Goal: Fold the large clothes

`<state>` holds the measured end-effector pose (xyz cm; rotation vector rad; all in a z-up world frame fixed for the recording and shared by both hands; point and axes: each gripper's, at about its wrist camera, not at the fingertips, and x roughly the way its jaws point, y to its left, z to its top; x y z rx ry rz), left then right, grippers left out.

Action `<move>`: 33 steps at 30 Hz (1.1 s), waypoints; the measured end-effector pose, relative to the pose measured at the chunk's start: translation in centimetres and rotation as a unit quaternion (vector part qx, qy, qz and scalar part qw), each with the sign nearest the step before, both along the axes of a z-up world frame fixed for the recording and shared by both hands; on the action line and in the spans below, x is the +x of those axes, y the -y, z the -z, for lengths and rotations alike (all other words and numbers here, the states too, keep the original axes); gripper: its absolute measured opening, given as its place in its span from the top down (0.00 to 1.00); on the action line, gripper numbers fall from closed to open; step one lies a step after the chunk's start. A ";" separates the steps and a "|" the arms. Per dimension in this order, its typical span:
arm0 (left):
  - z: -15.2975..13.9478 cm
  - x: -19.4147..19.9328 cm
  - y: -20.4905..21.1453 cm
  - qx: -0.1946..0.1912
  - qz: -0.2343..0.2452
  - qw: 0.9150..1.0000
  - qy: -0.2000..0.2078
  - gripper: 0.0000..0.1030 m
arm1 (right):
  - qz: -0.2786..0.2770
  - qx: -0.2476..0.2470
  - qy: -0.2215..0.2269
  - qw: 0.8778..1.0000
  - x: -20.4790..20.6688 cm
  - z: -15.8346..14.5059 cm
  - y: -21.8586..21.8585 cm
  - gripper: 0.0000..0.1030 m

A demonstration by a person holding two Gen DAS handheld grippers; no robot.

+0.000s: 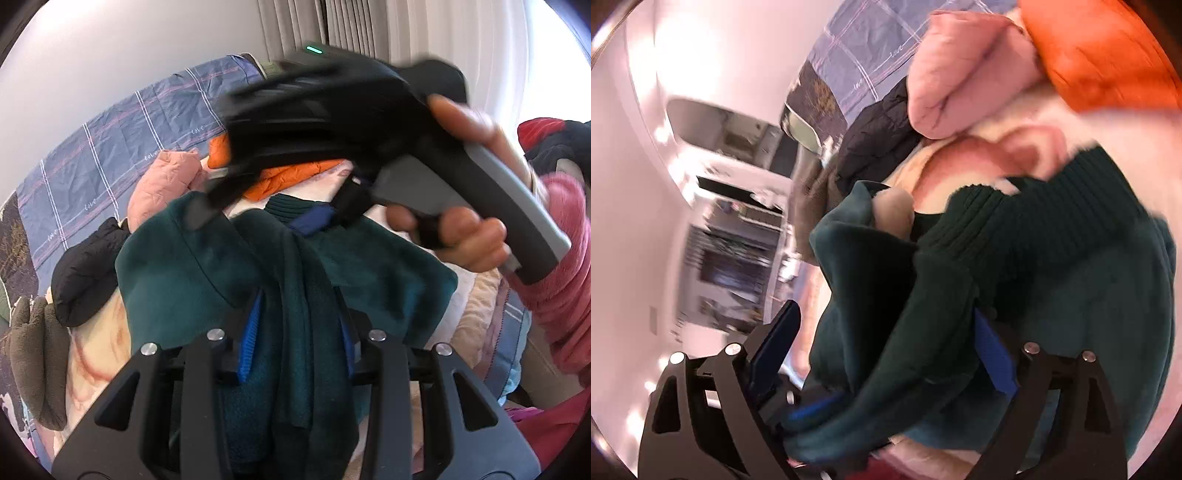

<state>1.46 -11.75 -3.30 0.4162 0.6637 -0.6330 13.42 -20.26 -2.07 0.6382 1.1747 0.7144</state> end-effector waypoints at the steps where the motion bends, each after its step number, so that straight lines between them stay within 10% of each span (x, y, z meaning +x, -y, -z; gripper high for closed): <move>1: 0.0 0.0 0.0 0.000 0.000 1.000 0.002 0.63 | 0.000 -0.019 0.002 1.000 0.0 -0.4 -0.7 0.11; 4: 0.1 0.0 -0.2 -0.009 -0.006 1.000 0.006 0.61 | 0.016 -0.098 0.029 0.995 1.1 -1.2 -2.6 0.57; 6: -0.1 0.2 -0.4 -0.013 -0.022 1.000 0.008 0.59 | 0.011 -0.131 0.065 0.989 0.4 -2.0 -3.9 0.68; 11: -2.1 -1.0 -3.6 -0.077 -0.011 0.997 0.001 0.46 | 0.008 -0.138 0.094 0.986 -0.4 -1.8 -2.6 0.70; 14: -3.6 -4.3 -6.2 -0.099 -0.007 0.994 0.046 0.21 | 0.013 -0.130 0.089 0.987 0.4 -1.6 -1.9 0.70; 20: -0.1 -6.9 -8.2 -0.046 -0.042 0.997 0.038 0.14 | 0.006 -0.117 0.081 0.990 1.4 -1.9 -2.1 0.70; 25: 1.5 -5.9 -8.0 -0.043 -0.069 0.996 0.044 0.76 | 0.011 -0.136 0.103 0.985 1.3 -2.5 -2.9 0.70; 33: -2.8 -6.5 -2.0 -0.065 0.005 0.992 0.104 0.79 | 0.034 -0.132 0.175 0.975 1.0 -7.5 3.1 0.72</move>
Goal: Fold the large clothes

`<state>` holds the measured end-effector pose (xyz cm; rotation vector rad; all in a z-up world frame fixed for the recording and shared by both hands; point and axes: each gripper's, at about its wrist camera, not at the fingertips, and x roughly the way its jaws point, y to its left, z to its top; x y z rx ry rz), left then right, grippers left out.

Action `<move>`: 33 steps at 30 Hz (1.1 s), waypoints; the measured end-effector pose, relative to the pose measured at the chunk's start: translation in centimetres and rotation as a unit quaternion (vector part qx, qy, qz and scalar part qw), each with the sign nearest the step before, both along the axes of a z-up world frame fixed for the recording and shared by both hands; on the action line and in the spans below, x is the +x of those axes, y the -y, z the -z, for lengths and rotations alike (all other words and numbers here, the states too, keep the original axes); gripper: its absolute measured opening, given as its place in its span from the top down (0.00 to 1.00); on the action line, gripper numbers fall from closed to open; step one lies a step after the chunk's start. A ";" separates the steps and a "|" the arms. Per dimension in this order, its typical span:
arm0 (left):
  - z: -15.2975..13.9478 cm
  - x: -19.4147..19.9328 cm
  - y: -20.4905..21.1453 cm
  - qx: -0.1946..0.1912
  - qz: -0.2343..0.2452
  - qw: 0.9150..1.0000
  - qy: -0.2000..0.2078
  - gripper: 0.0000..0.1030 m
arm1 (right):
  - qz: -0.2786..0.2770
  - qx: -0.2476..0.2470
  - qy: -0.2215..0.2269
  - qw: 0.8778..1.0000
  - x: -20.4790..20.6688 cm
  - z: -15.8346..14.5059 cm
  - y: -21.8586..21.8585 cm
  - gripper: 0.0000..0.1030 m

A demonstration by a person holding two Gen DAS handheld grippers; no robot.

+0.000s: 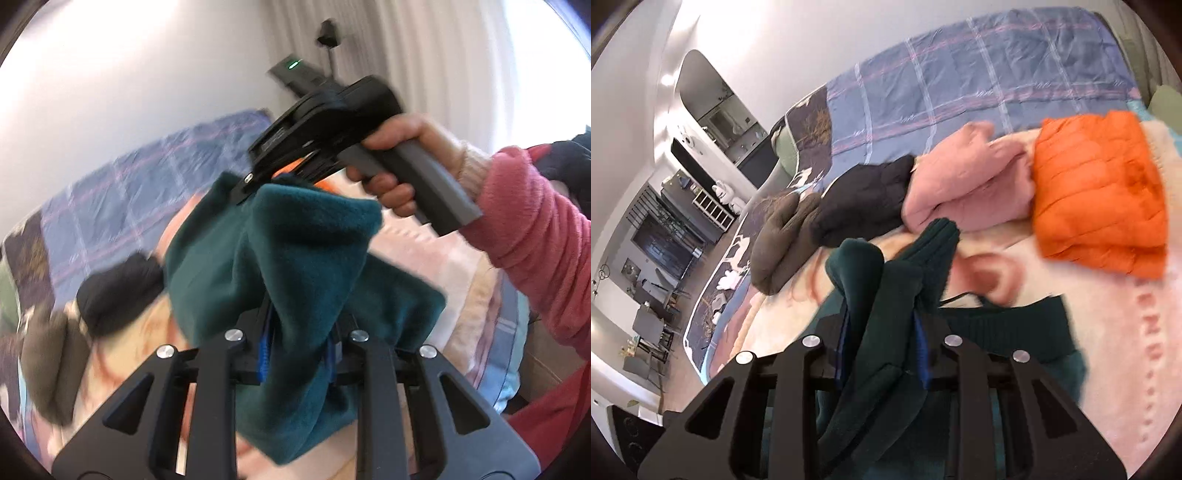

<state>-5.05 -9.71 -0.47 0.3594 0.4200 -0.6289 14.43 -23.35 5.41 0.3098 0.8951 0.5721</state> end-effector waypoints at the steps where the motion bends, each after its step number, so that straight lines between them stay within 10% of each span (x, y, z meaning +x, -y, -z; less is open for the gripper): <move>1: -0.3 -0.1 1.3 0.002 0.015 1.000 0.008 0.79 | 0.005 -0.001 0.000 1.000 -0.1 -0.1 1.1 0.72; 18: 9.3 -2.4 17.3 0.165 0.185 0.968 0.024 0.72 | 0.140 0.050 -0.018 0.989 -6.8 15.0 17.7 0.74; 21: 7.2 -2.2 16.6 0.139 0.189 0.972 -0.005 0.65 | 0.132 0.023 0.007 0.991 -6.8 14.2 16.5 0.73; 25: 2.3 -0.7 12.8 0.049 0.158 0.986 -0.010 0.31 | 0.121 0.006 0.022 0.992 -6.4 13.9 14.8 0.68; 29: -0.7 2.6 9.5 0.006 0.081 0.997 0.012 0.31 | 0.129 -0.008 0.035 0.991 -6.7 14.4 14.6 0.64; 33: 1.1 6.7 10.7 0.056 0.026 0.998 0.016 0.30 | 0.140 -0.006 0.034 0.989 -6.7 14.8 15.1 0.55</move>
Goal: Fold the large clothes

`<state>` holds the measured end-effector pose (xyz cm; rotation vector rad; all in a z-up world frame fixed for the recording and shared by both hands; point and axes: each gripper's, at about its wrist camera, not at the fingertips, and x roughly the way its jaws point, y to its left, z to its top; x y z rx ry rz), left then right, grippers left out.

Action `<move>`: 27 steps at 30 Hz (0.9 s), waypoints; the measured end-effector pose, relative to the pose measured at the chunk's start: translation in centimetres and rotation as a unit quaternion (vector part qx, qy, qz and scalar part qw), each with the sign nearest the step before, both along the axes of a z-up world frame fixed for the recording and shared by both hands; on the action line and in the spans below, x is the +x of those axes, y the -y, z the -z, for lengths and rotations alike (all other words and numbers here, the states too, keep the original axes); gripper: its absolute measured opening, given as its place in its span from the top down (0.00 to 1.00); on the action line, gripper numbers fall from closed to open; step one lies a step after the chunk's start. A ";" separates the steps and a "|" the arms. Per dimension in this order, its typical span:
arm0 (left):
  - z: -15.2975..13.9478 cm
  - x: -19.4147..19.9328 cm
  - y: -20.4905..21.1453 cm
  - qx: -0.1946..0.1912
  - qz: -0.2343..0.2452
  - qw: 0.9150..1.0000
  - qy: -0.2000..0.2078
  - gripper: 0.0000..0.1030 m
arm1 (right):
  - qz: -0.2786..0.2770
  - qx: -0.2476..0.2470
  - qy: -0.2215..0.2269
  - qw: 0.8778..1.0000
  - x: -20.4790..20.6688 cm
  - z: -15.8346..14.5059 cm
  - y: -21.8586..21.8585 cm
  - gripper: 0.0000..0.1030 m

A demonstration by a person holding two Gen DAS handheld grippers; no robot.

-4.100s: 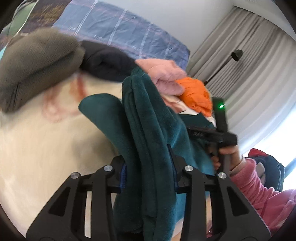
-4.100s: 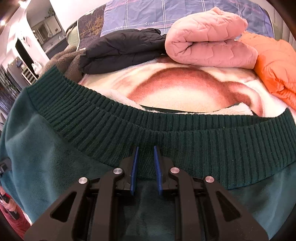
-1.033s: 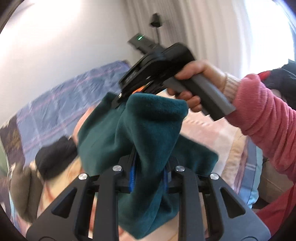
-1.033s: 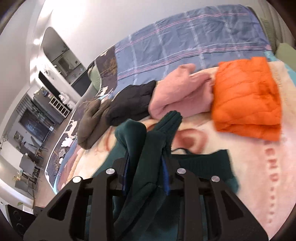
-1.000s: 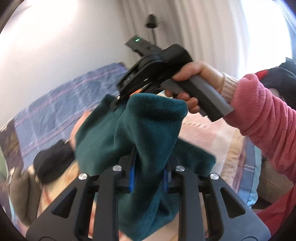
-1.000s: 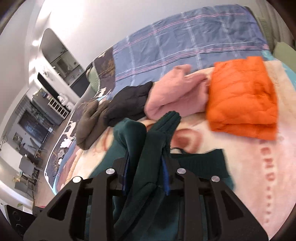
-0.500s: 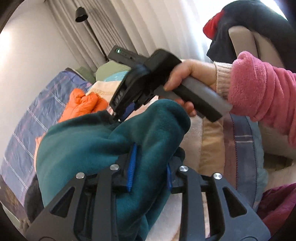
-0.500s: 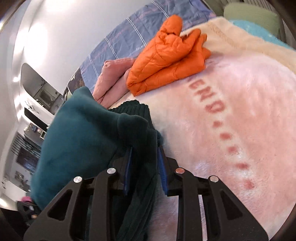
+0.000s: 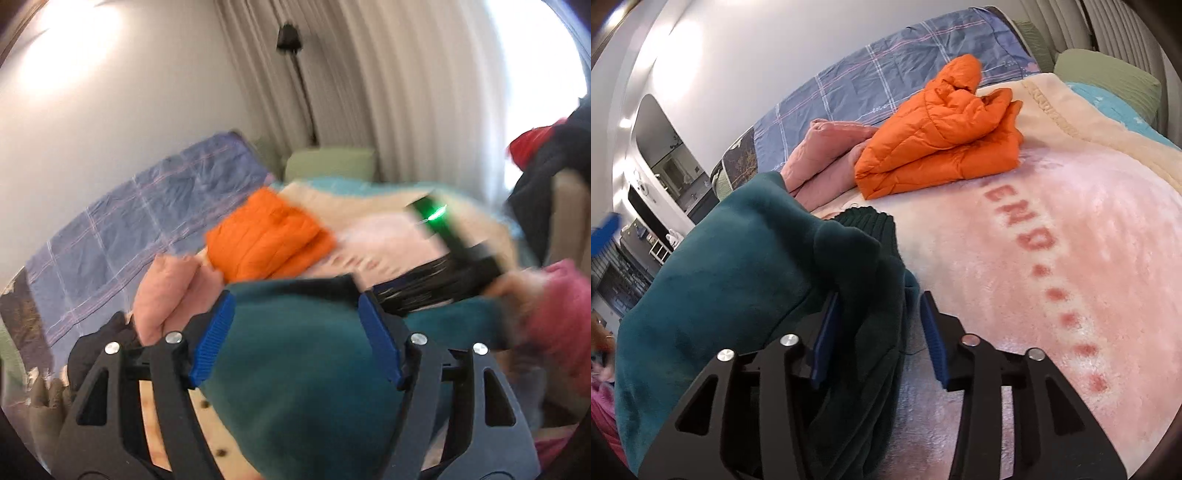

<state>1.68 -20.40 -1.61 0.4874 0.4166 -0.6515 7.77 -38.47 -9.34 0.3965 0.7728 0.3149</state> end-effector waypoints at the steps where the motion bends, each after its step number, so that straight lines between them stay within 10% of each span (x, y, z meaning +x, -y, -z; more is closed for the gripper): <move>1: 1.4 1.3 0.8 0.019 0.003 0.999 -0.034 0.29 | 0.005 -0.001 0.000 1.000 -0.1 0.0 0.1 0.54; 4: 5.1 3.5 2.3 0.020 0.023 0.994 -0.105 0.29 | 0.035 -0.041 -0.007 0.999 -1.0 0.4 0.2 0.48; 10: 6.2 1.4 4.5 0.096 0.018 0.994 -0.039 0.29 | 0.117 -0.003 0.040 0.992 -7.4 -2.0 4.0 0.57; 16: 6.2 1.8 4.5 0.090 0.021 0.994 -0.053 0.28 | 0.026 0.070 0.148 0.986 -17.2 -4.9 1.4 0.68; 19: 6.2 1.9 4.4 0.092 0.020 0.994 -0.053 0.28 | 0.011 0.040 0.110 0.993 -17.1 -2.6 -2.1 0.70; 21: 6.3 1.9 4.4 0.092 0.020 0.994 -0.053 0.28 | 0.045 0.018 0.039 0.998 -14.6 1.3 -3.2 1.00; 24: 6.2 1.8 4.6 0.102 0.025 0.994 -0.041 0.27 | 0.075 0.086 0.011 0.993 -13.3 3.5 -2.8 1.00; 27: 5.0 2.8 4.2 0.094 0.035 0.994 -0.043 0.24 | 0.083 0.026 0.025 0.996 -13.5 2.0 -4.1 1.00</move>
